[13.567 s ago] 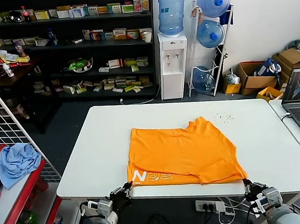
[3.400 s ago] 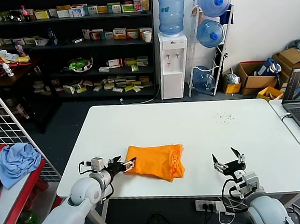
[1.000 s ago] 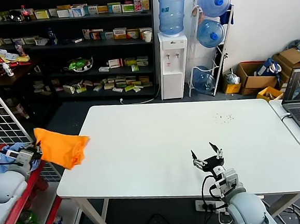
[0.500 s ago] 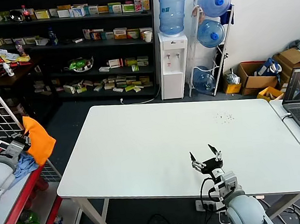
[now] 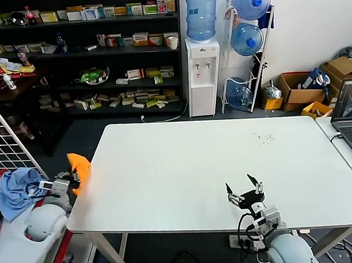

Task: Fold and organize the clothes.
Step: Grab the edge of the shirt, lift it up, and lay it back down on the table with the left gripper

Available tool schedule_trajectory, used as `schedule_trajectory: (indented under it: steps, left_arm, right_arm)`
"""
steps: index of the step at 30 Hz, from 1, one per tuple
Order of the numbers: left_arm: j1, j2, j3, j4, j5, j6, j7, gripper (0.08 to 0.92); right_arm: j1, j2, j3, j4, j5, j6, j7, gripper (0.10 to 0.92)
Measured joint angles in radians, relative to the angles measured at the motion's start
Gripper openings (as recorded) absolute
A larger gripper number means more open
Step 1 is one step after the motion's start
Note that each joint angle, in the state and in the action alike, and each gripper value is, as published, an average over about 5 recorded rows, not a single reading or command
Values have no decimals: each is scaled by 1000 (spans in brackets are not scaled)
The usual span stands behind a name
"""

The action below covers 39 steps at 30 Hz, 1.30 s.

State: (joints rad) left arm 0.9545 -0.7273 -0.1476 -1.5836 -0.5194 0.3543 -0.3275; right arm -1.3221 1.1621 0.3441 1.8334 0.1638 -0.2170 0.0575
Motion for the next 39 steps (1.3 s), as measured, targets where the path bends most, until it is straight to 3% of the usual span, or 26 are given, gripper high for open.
schedule_trajectory:
  steps: [14,39]
  left_arm:
    - [32,-264,94,-100,-33,-13,-123,151]
    - [8,-765,322,13,83,-126,-157,151]
  right_arm:
    - [0,-15,26,-16,0,-8,4,823]
    - [-10,-40,113,-68,23,30,-3,823]
